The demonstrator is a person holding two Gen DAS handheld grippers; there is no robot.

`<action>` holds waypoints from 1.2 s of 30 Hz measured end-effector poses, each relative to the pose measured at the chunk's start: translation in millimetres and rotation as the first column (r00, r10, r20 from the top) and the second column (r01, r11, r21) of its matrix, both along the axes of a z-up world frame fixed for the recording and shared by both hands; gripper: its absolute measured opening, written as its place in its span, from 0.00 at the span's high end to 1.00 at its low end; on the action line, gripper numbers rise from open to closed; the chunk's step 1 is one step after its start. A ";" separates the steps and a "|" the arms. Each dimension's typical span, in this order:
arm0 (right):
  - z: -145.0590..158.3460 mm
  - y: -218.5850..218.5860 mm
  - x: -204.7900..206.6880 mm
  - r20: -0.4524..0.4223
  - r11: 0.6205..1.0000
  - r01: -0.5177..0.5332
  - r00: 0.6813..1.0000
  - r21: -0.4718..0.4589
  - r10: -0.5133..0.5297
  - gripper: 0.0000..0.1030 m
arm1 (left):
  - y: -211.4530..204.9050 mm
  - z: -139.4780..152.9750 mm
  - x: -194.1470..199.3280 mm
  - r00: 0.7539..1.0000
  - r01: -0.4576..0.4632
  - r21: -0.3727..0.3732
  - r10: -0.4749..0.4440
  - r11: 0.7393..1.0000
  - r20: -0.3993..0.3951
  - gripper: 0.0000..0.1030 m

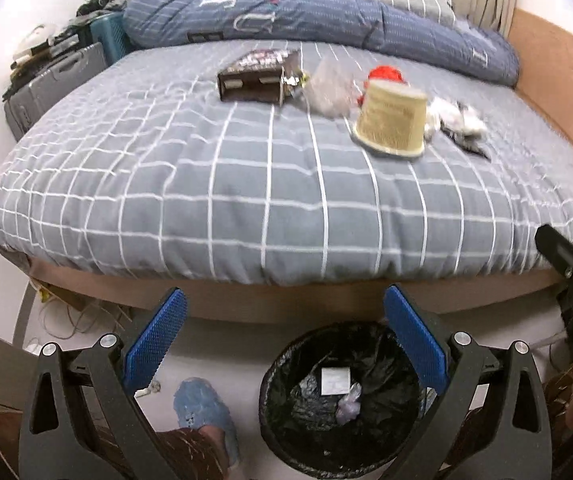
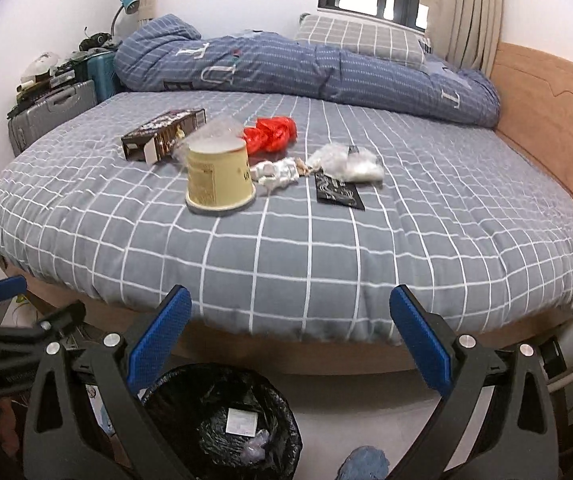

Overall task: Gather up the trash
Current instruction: 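Move both tools back over the bed toward the remaining items, then grasp the brown snack box with the left tool while the right tool grasps the yellow cup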

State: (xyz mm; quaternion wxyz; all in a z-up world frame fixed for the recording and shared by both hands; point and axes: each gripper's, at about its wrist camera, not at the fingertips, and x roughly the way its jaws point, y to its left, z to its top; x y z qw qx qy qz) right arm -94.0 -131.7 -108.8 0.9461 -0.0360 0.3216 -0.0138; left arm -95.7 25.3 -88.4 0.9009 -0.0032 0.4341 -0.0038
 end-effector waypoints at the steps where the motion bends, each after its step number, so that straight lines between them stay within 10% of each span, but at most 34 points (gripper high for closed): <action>1: 1.0 0.9 0.9 0.003 1.000 -0.004 1.000 -0.001 0.004 0.07 | 0.9 2.7 0.8 1.000 0.004 0.000 -0.004 1.000 0.003 0.06; 36: 22.3 23.7 93.4 0.037 0.996 -0.068 0.997 0.051 0.066 0.07 | 46.1 44.1 127.7 0.997 -0.051 -0.045 0.053 0.998 0.051 0.06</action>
